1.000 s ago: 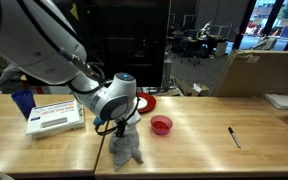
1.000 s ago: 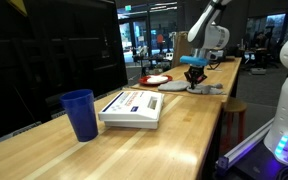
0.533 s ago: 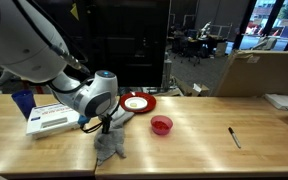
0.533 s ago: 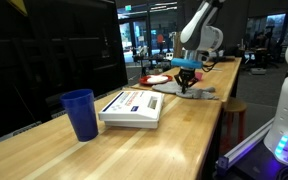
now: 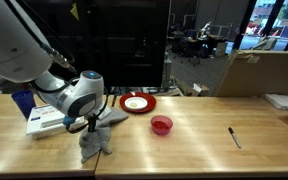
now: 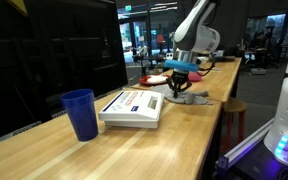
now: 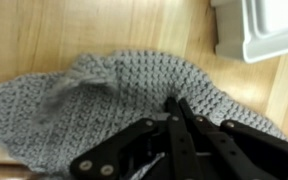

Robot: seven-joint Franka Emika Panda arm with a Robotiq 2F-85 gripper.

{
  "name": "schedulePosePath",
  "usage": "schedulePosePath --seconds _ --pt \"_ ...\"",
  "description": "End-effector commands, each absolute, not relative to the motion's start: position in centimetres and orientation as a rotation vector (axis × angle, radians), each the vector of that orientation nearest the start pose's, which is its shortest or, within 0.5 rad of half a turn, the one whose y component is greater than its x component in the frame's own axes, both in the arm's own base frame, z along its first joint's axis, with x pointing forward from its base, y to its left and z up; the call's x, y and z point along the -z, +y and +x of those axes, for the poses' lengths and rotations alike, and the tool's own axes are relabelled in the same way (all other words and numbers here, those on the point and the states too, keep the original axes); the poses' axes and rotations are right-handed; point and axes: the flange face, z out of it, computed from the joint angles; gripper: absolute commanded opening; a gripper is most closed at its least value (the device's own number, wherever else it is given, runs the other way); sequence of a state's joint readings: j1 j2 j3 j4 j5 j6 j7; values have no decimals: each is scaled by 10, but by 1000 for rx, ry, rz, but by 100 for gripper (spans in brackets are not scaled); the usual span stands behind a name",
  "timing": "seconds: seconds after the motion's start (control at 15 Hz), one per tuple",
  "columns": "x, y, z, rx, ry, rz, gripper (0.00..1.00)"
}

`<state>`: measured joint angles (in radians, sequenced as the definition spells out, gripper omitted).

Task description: Move the pink bowl to the left and use the grey cloth to wipe the table

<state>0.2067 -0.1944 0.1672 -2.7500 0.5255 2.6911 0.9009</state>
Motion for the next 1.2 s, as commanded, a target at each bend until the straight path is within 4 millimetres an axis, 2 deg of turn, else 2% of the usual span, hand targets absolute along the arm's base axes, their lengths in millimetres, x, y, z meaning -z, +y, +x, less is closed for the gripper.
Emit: schedulePosePath --seconds 0.0,0.2,0.53,1.13 --pt "-282 163 354 -136 1264 -2536 1" --pt "-281 177 345 -165 1232 -2523 1" --pt "-289 183 340 -211 1216 -2463 1" --pt "-281 213 306 -399 1132 -2474 1"
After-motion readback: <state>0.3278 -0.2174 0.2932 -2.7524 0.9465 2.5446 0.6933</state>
